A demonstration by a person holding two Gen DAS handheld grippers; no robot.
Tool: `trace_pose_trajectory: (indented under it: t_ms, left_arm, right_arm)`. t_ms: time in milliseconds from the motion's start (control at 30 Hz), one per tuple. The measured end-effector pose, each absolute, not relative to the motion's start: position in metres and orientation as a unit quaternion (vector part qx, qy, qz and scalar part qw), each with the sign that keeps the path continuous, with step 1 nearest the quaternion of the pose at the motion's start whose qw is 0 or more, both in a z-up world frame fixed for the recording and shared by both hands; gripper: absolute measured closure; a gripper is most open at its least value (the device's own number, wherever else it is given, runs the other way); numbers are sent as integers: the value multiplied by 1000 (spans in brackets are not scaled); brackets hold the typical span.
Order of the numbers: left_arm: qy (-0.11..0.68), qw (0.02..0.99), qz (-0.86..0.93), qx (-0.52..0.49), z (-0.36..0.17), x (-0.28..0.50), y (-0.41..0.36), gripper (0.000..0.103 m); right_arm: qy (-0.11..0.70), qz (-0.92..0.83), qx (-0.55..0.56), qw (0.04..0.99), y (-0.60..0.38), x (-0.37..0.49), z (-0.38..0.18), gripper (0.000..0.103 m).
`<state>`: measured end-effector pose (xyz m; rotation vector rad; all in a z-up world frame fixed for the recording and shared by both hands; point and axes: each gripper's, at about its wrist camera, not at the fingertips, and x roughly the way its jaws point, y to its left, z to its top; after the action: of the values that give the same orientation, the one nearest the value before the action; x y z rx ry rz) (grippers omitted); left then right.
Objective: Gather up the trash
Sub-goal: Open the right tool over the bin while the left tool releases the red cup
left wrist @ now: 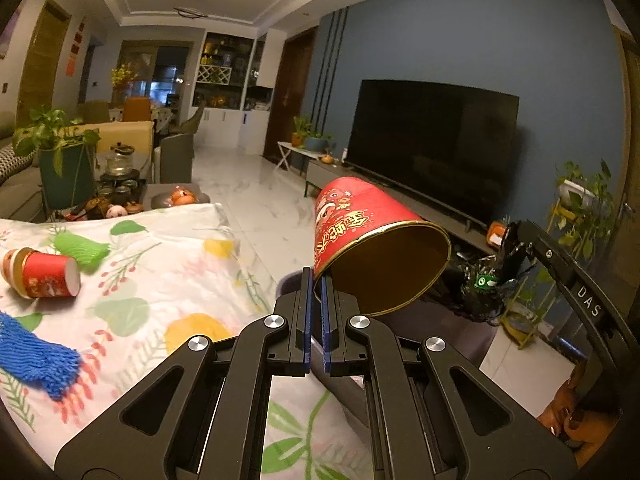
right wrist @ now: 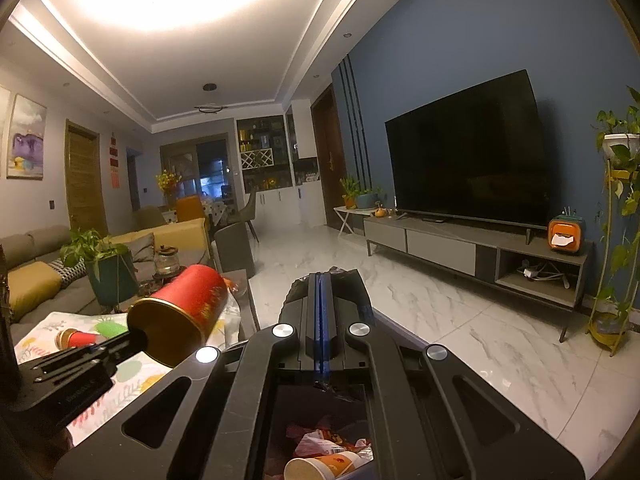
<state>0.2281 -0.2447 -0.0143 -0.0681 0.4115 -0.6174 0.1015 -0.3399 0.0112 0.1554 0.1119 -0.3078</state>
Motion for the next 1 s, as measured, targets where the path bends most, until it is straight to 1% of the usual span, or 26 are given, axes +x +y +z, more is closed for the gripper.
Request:
trace_pose_trajectory:
  t_ms: [600, 700, 767, 800, 833, 867, 900, 933, 967, 1000]
  left_arm:
    - [222, 920, -321, -29, -31, 239, -267, 99]
    - [230, 916, -326, -33, -35, 243, -271, 99]
    - [236, 914, -327, -34, -38, 246, -273, 99]
    - [236, 914, -328, -35, -40, 247, -273, 99]
    - [236, 914, -329, -37, -40, 248, -274, 99]
    - [235, 913, -331, -37, -41, 248, -274, 98]
    - [235, 912, -334, -36, -42, 248, -274, 94]
    - [237, 912, -334, -33, -43, 249, -274, 90]
    - [237, 912, -333, -32, -43, 249, -274, 77]
    - [235, 913, -332, -36, -43, 248, -272, 62]
  right_arm:
    - [58, -144, 83, 984, -347, 112, 7, 102]
    - [59, -146, 87, 984, -348, 113, 6, 98]
    - [60, -148, 90, 983, -350, 113, 5, 92]
    - [60, -149, 92, 983, -351, 113, 5, 83]
    - [59, -151, 93, 982, -350, 112, 5, 70]
    - [53, -154, 96, 982, -351, 109, 5, 66]
    - [51, -155, 97, 982, -350, 107, 4, 63]
    - [49, -157, 97, 982, -350, 106, 4, 62]
    - [48, -159, 97, 981, -350, 104, 5, 61]
    - [47, -160, 99, 981, -350, 103, 5, 56]
